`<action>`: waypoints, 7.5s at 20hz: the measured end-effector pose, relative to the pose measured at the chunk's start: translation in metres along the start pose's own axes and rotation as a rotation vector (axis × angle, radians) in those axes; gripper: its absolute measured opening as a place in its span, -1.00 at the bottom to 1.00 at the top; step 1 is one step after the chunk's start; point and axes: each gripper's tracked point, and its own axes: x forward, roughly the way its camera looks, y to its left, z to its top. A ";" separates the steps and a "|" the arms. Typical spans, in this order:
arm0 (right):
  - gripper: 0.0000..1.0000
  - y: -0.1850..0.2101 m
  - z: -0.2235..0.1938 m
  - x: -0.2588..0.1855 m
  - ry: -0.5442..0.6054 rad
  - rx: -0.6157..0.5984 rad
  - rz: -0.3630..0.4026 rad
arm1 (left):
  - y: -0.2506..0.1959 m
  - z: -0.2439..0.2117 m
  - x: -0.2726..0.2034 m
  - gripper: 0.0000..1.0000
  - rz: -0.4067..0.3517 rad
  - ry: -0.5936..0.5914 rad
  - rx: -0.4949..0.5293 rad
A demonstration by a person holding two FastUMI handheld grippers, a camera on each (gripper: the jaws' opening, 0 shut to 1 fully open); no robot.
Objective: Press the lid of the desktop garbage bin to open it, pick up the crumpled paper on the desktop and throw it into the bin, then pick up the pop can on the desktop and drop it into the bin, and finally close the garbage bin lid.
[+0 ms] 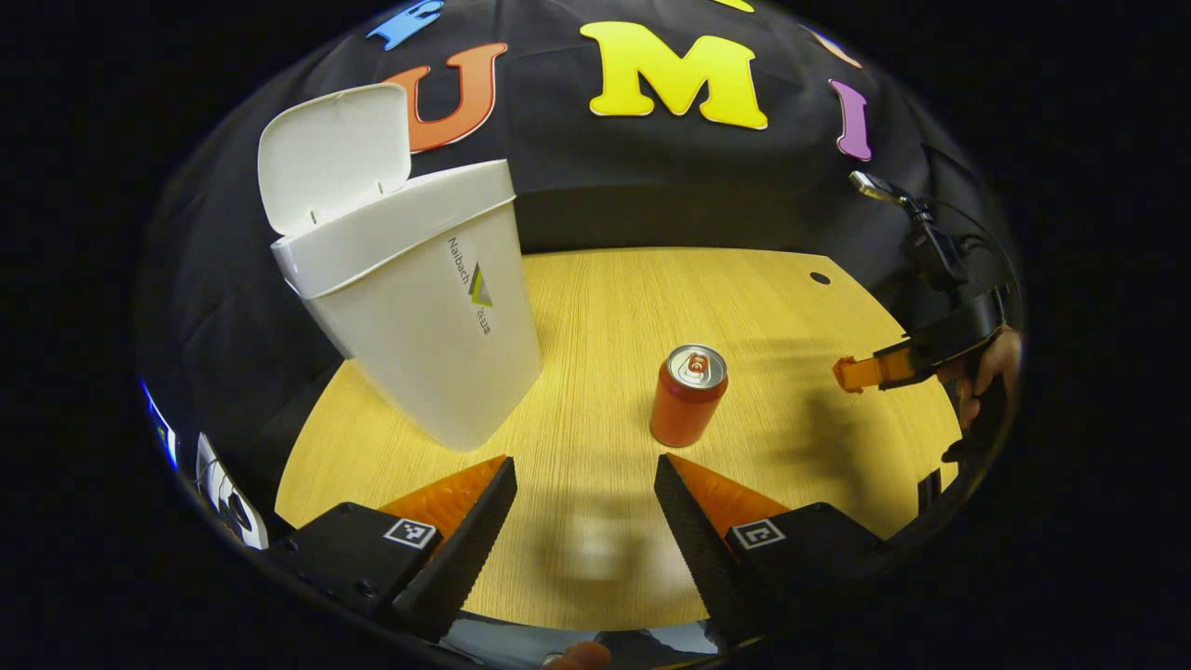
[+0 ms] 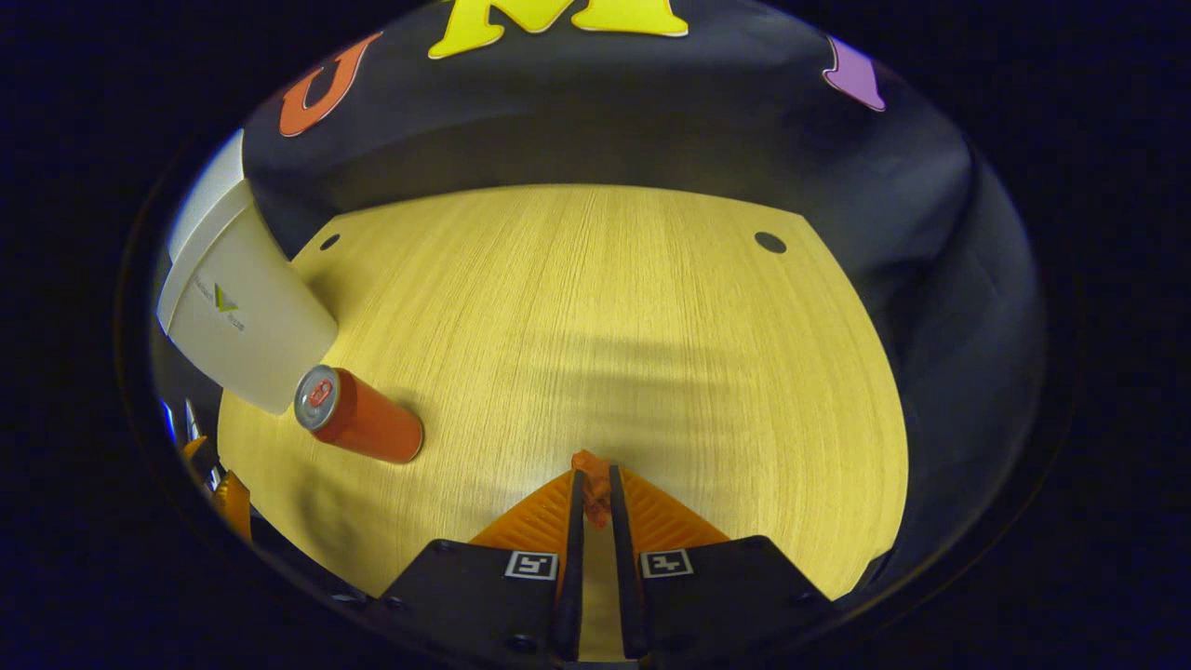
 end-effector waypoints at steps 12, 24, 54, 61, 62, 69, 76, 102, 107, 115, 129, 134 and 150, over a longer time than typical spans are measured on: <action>-0.65 0.035 0.092 -0.129 -0.366 -0.018 0.094 | 0.010 0.019 -0.014 0.98 -0.033 -0.076 0.018; -0.65 0.165 0.199 -0.200 -0.639 -0.141 0.235 | 0.078 0.000 -0.032 0.97 0.002 -0.096 -0.090; 0.19 0.413 0.208 -0.125 -0.527 -0.218 0.492 | 0.140 -0.034 -0.030 0.98 -0.035 -0.035 -0.097; 0.72 0.374 0.214 -0.147 -0.551 -0.131 0.493 | 0.118 -0.030 -0.025 0.98 -0.083 -0.028 -0.066; 0.79 0.365 0.214 -0.151 -0.551 -0.121 0.489 | 0.113 -0.028 -0.024 0.97 -0.089 -0.031 -0.058; 0.92 0.270 0.220 -0.182 -0.650 -0.125 0.365 | 0.061 -0.014 -0.005 0.98 -0.158 -0.057 0.024; 0.92 0.175 0.201 -0.183 -0.648 -0.042 0.232 | 0.004 -0.009 0.018 0.98 -0.209 -0.063 0.076; 0.93 0.033 0.110 -0.126 -0.414 -0.046 0.042 | -0.091 -0.008 0.159 0.96 -0.247 -0.103 0.078; 0.93 0.033 0.100 -0.119 -0.387 -0.029 0.050 | -0.091 -0.008 0.157 0.77 -0.269 -0.103 0.089; 0.93 0.038 0.083 -0.128 -0.379 -0.053 0.072 | -0.086 0.007 0.143 0.71 -0.256 -0.126 0.087; 0.93 0.018 0.078 -0.146 -0.415 0.013 0.134 | -0.053 0.078 -0.011 0.70 -0.166 -0.141 0.078; 0.93 0.014 0.075 -0.144 -0.410 0.077 0.153 | -0.023 0.116 -0.055 0.70 -0.113 -0.148 0.040; 0.86 0.007 0.048 -0.154 -0.351 0.166 0.137 | 0.152 0.219 -0.060 0.70 0.156 -0.232 -0.123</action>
